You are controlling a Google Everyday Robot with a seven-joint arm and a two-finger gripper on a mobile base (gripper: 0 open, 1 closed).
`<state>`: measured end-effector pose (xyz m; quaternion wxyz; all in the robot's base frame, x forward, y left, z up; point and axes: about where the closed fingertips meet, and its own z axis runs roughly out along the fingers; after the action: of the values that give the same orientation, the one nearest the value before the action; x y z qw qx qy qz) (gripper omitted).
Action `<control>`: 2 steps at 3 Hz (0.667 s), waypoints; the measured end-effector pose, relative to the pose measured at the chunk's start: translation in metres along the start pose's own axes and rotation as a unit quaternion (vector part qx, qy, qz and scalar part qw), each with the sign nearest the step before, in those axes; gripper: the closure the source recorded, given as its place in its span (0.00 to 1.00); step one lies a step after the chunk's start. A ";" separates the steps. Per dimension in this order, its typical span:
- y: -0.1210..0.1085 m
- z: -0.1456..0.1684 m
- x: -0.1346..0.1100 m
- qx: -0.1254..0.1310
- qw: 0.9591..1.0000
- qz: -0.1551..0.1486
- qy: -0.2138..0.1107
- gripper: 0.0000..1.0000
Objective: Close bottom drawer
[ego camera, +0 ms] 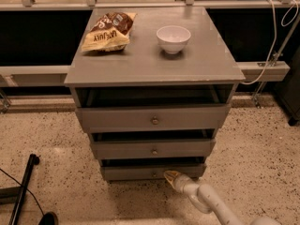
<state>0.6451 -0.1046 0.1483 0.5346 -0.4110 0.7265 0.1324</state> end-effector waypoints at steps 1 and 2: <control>0.008 -0.001 0.005 -0.049 0.998 -0.029 0.007 1.00; 0.027 -0.018 0.016 -0.119 0.990 -0.068 0.035 1.00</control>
Offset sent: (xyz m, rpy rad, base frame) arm -0.0470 -0.0081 -0.0229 -0.1882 0.1078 0.3421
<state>0.6112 -0.1064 0.1342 0.4639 -0.5247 0.6941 0.1665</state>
